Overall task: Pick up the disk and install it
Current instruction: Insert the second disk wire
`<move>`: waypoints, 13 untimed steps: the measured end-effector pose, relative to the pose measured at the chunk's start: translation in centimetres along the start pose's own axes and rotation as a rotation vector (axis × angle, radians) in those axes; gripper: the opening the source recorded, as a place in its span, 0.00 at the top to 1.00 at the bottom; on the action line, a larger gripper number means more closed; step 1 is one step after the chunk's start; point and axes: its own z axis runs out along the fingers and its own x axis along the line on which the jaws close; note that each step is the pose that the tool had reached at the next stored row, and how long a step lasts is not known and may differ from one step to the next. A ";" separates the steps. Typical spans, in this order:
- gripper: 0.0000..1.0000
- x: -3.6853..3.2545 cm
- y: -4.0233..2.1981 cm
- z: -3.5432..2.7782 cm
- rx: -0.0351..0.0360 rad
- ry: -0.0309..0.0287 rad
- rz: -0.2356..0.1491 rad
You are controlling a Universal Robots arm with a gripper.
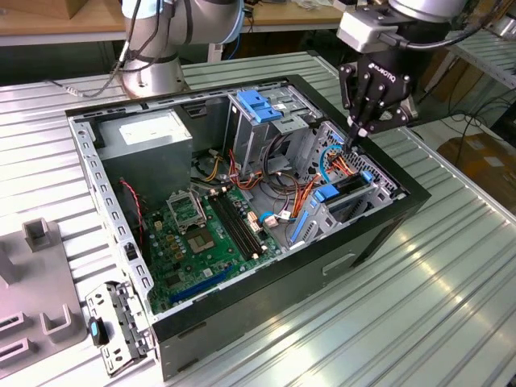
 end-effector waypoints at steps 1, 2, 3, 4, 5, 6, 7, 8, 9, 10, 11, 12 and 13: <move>0.89 -0.71 -0.08 0.30 0.0001 0.0134 -0.001; 0.89 -0.78 -0.07 0.87 0.0007 0.0180 -0.007; 0.83 -0.79 -0.06 1.19 0.0009 0.0187 -0.010; 0.76 -0.81 -0.05 1.43 0.0011 0.0214 -0.012; 0.76 -0.84 -0.05 1.71 0.0014 0.0254 -0.014; 0.76 -0.87 -0.04 1.82 0.0014 0.0275 -0.015; 0.76 -0.92 -0.04 1.94 0.0015 0.0284 -0.015; 0.76 -1.00 -0.05 2.07 0.0015 0.0286 -0.015; 0.76 -1.03 -0.06 2.13 0.0015 0.0287 -0.015; 0.77 -1.04 -0.07 2.18 0.0016 0.0288 -0.015; 0.84 -1.06 -0.07 2.27 0.0015 0.0289 -0.015; 0.89 -1.07 -0.07 2.32 0.0016 0.0289 -0.015; 0.89 -1.07 -0.07 2.35 0.0015 0.0288 -0.015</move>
